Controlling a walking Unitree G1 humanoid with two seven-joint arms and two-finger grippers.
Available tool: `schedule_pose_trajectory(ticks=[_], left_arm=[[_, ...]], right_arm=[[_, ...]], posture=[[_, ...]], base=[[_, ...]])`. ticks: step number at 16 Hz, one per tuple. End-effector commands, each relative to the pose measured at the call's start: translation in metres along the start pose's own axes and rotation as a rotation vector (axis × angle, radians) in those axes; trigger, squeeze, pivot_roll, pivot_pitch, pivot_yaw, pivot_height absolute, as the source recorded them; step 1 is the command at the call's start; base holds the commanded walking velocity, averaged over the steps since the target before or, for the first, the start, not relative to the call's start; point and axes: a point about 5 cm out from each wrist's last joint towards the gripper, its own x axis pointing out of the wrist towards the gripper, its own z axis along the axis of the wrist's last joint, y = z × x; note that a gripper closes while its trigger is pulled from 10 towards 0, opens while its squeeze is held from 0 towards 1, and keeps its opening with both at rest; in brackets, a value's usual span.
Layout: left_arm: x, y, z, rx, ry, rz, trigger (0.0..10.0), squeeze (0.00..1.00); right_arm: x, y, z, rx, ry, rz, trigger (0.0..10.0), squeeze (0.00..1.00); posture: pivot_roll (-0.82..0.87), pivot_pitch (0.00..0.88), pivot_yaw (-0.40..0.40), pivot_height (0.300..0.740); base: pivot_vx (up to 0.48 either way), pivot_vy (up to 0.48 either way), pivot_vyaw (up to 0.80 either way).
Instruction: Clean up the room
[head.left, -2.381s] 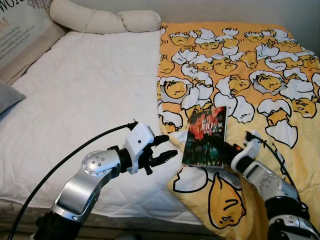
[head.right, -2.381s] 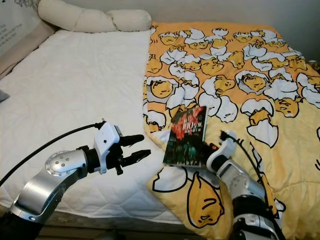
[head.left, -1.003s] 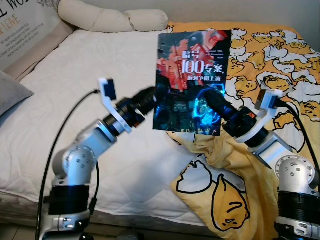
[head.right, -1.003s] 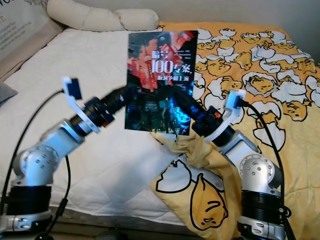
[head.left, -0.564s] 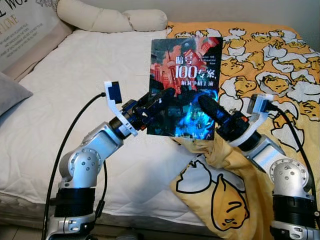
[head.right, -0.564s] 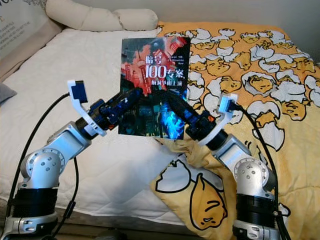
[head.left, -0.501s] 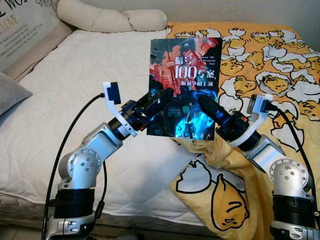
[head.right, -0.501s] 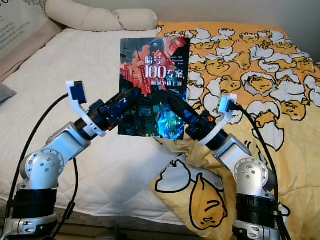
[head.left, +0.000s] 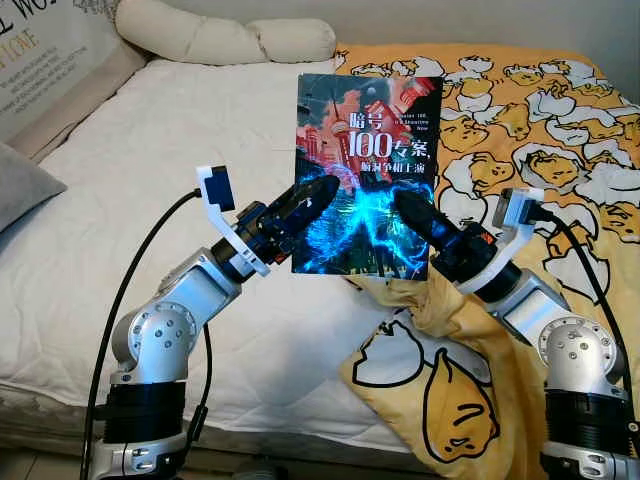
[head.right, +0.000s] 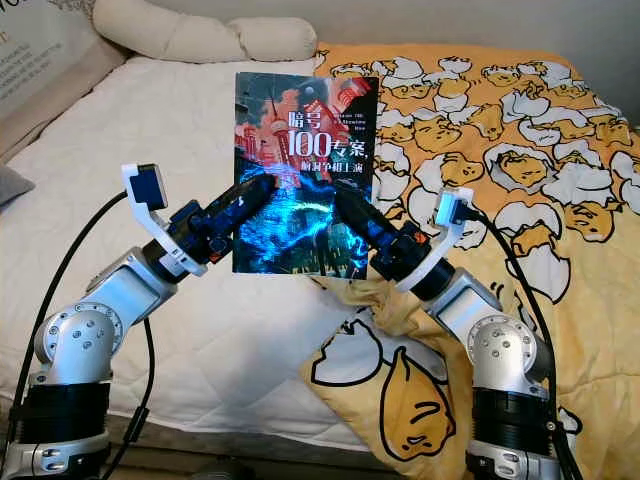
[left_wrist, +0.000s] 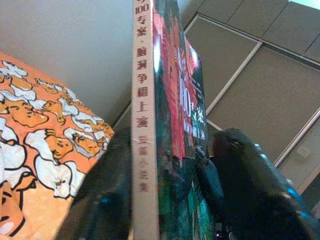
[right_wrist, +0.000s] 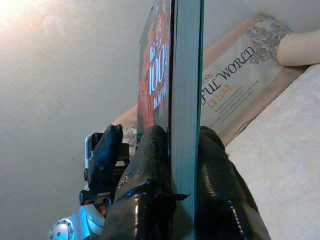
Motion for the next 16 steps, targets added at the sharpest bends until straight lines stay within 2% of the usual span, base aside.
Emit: schedule_pose_trajectory(ticks=[1,9,10,11,12,13,14,15,16], left_arm=[[0.005,-0.0094,0.0014,0.03,0.014,-0.054,0.0,0.0],[0.0052,-0.0078,0.0007,0.041,0.007,-0.053,0.0,0.0],[0.0051,-0.0077,0.0007,0.042,0.006,-0.052,0.0,0.0],[0.0045,-0.007,0.0006,0.047,0.004,-0.045,0.0,0.0],[0.0037,-0.0067,0.0009,0.049,0.001,-0.04,0.0,0.0],[0.0034,-0.0068,0.0011,0.05,0.001,-0.039,0.0,0.0],[0.0024,-0.0075,0.0014,0.05,-0.002,-0.038,0.0,0.0],[0.002,-0.0078,0.0017,0.051,-0.004,-0.038,0.0,0.0],[0.0014,-0.0079,0.0021,0.052,-0.006,-0.037,0.0,0.0]], right_arm=[[0.0077,0.0024,0.0032,-0.02,0.008,0.011,0.0,0.0],[0.0076,0.0025,0.004,-0.029,0.008,0.009,0.0,0.0],[0.0081,0.0028,0.0042,-0.029,0.009,0.013,1.1,0.0],[0.0087,0.0037,0.004,-0.03,0.012,0.022,3.8,0.0],[0.009,0.0036,0.0032,-0.036,0.018,0.021,9.0,0.0],[0.009,0.0033,0.0028,-0.039,0.02,0.018,9.0,0.0],[0.0092,0.0027,0.0014,-0.027,0.021,0.016,10.0,0.35],[0.0091,0.0023,0.0011,-0.021,0.019,0.015,10.0,1.0],[0.0089,0.0014,0.0011,-0.011,0.012,0.009,10.0,1.0]], posture=[[0.03,0.0,0.034,0.74],[0.03,0.0,0.03,0.74],[0.03,0.0,0.029,0.74],[0.03,0.0,0.026,0.74],[0.04,0.0,0.023,0.74],[0.04,0.0,0.023,0.74],[0.04,0.0,0.023,0.74],[0.04,0.0,0.023,0.74],[0.04,0.0,0.024,0.74]], base=[[0.0,0.0,0.0],[0.0,0.0,0.0],[0.0,0.0,0.0],[0.0,0.0,0.0],[0.0,0.0,0.0],[0.0,0.0,0.0],[0.0,0.0,0.0],[0.0,0.0,0.0],[0.0,0.0,0.0]])
